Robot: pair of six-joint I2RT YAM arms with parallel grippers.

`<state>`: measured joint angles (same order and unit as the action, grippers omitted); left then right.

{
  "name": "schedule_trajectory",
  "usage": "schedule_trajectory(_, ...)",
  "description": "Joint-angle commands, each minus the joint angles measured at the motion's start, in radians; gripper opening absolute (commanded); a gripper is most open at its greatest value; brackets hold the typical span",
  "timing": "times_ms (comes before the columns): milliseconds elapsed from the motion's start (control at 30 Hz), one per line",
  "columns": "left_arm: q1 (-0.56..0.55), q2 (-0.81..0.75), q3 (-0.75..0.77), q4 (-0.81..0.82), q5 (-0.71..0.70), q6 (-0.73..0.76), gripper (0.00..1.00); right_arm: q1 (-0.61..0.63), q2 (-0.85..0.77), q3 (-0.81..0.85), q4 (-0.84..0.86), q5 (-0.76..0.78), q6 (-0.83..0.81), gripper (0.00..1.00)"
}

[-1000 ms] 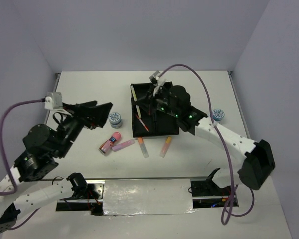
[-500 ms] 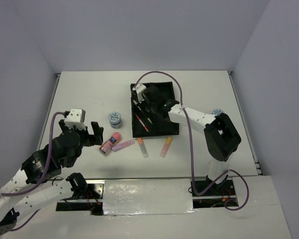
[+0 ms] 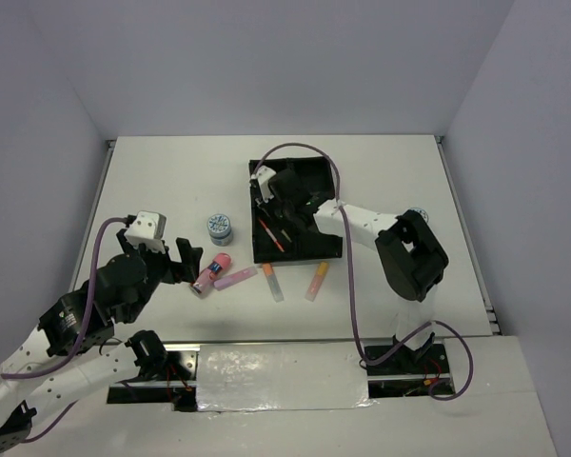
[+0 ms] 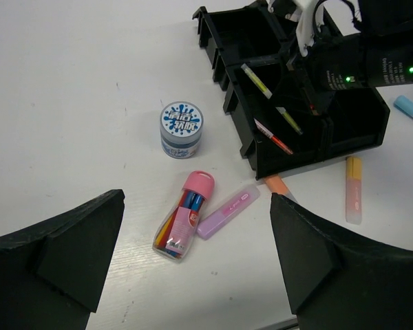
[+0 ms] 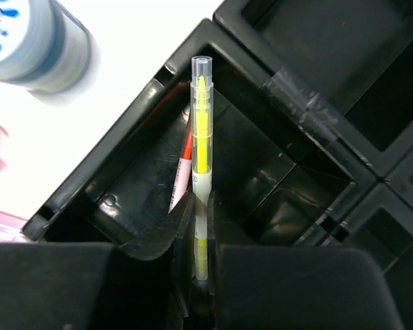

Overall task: Sort the stationery into containers
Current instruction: Place the pen in the storage box.

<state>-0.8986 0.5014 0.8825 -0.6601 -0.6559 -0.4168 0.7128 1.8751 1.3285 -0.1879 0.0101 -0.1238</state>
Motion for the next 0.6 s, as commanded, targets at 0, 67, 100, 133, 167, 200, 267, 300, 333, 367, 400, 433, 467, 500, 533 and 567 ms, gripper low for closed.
schedule_trajectory(0,0.004,-0.009,0.004,0.047,0.012,0.027,0.99,-0.001,0.038,0.035,0.004,0.025,0.021,0.13)
schedule_trajectory(67,0.003,-0.009,0.004,0.047,0.012,0.027,0.99,-0.001,0.045,0.037,0.004,0.031,0.027,0.15)
schedule_trajectory(100,0.003,-0.008,0.004,0.045,0.01,0.026,0.99,0.0,0.047,0.035,0.004,0.031,0.033,0.15)
schedule_trajectory(133,0.003,-0.008,0.003,0.045,0.01,0.026,0.99,0.001,0.047,0.034,0.004,0.031,0.035,0.16)
schedule_trajectory(167,0.003,-0.009,0.004,0.045,0.01,0.026,0.99,-0.001,0.045,0.034,0.004,0.031,0.039,0.18)
schedule_trajectory(200,0.003,-0.008,0.003,0.047,0.01,0.026,0.99,0.0,0.041,0.032,0.002,0.027,0.044,0.18)
schedule_trajectory(267,0.004,-0.006,0.004,0.048,0.013,0.027,0.99,0.0,0.033,0.032,-0.001,0.013,0.052,0.28)
schedule_trajectory(300,0.003,-0.006,0.004,0.048,0.015,0.029,0.99,-0.001,0.029,0.037,-0.001,0.008,0.053,0.33)
schedule_trajectory(333,0.003,-0.004,0.004,0.048,0.016,0.029,0.99,0.002,0.016,0.04,-0.011,0.002,0.056,0.37)
schedule_trajectory(367,0.003,-0.003,0.004,0.047,0.016,0.03,0.99,0.001,0.01,0.047,-0.013,-0.002,0.067,0.39)
schedule_trajectory(400,0.003,-0.003,0.004,0.048,0.016,0.029,0.99,0.001,-0.007,0.054,-0.016,-0.004,0.073,0.45)
schedule_trajectory(433,0.003,-0.003,0.004,0.047,0.016,0.029,0.99,-0.001,-0.014,0.058,-0.025,-0.004,0.079,0.52)
schedule_trajectory(467,0.003,-0.003,0.004,0.047,0.016,0.029,0.99,-0.001,-0.02,0.069,-0.03,-0.005,0.085,0.56)
schedule_trajectory(500,0.003,-0.003,0.004,0.045,0.015,0.027,0.99,0.0,-0.033,0.075,-0.03,-0.002,0.088,0.56)
schedule_trajectory(533,0.003,-0.006,0.004,0.045,0.015,0.027,0.99,0.001,-0.036,0.083,-0.042,0.004,0.095,0.56)
schedule_trajectory(567,0.004,-0.007,0.003,0.043,0.013,0.026,0.99,0.001,-0.04,0.092,-0.045,0.002,0.105,0.56)
